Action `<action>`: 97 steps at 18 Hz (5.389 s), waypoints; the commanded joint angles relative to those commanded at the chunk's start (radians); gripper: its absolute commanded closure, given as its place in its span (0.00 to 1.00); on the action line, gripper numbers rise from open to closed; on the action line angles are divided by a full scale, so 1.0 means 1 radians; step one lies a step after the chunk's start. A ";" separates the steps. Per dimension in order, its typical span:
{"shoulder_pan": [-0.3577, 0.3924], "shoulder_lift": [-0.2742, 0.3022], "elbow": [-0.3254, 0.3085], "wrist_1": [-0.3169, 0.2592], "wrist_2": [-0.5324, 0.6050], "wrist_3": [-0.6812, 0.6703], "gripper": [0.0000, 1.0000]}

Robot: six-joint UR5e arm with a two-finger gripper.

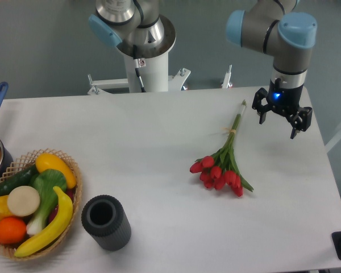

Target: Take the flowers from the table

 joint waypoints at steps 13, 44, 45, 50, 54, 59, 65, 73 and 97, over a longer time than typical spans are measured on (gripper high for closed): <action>-0.023 0.003 -0.029 -0.025 -0.089 -0.230 0.00; -0.104 -0.117 -0.121 -0.025 -0.083 -0.302 0.00; -0.109 -0.121 -0.121 -0.025 -0.081 -0.302 0.00; -0.110 -0.129 -0.123 -0.025 -0.081 -0.302 0.00; -0.109 -0.132 -0.121 -0.025 -0.081 -0.301 0.00; -0.109 -0.140 -0.126 -0.025 -0.081 -0.302 0.00; -0.109 -0.144 -0.124 -0.025 -0.081 -0.301 0.02; -0.109 -0.143 -0.126 -0.025 -0.086 -0.301 0.33; -0.097 -0.074 -0.112 -0.058 -0.094 -0.322 0.67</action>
